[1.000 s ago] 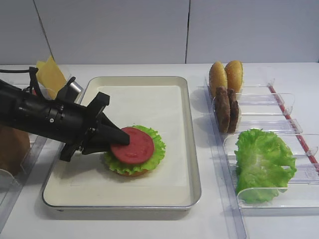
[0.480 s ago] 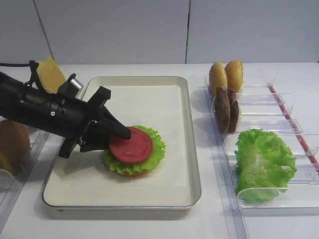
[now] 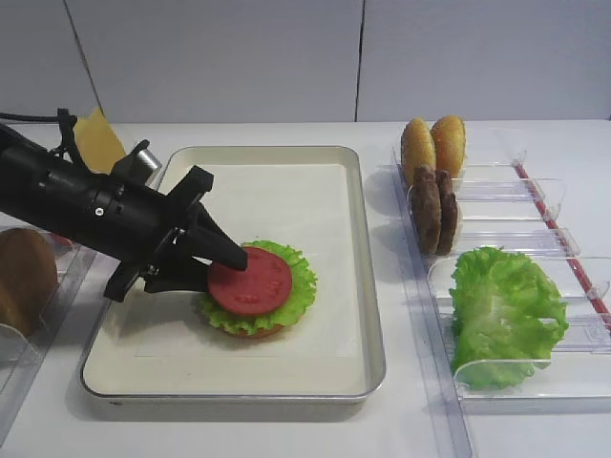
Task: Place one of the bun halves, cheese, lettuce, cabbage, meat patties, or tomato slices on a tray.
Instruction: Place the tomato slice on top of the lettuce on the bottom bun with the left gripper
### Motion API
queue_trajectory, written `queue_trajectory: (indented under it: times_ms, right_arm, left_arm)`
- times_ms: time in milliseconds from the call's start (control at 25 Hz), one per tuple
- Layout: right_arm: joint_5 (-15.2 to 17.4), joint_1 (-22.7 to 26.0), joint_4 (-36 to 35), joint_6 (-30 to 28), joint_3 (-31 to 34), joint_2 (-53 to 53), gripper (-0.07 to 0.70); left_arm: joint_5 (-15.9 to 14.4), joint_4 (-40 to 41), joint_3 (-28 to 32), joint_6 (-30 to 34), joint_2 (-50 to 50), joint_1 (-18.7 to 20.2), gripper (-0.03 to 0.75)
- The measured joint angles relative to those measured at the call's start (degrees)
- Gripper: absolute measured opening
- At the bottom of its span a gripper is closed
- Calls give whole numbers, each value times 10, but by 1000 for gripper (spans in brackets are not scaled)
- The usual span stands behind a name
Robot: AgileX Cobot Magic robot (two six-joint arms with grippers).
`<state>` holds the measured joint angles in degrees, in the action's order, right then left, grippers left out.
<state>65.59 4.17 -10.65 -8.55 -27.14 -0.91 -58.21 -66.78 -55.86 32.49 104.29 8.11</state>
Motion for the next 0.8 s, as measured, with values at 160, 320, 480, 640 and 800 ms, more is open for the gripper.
queue_trajectory:
  times_ms: [160,320,480,640,800]
  right_arm:
    - [0,0,0,0,0,0,228]
    - [0,0,0,0,0,0,228]
    - [0,0,0,0,0,0,228]
    - [0,0,0,0,0,0,228]
    - [0,0,0,0,0,0,228]
  left_arm:
    - [-7,51,-20,-49,0,0,273]
    - [-9,67,-38,-68,0,8,273]
    - [-6,83,-54,-90,0,26,273]
    - [-6,127,-65,-125,0,30,273]
    - [-18,174,-82,-156,0,30,273]
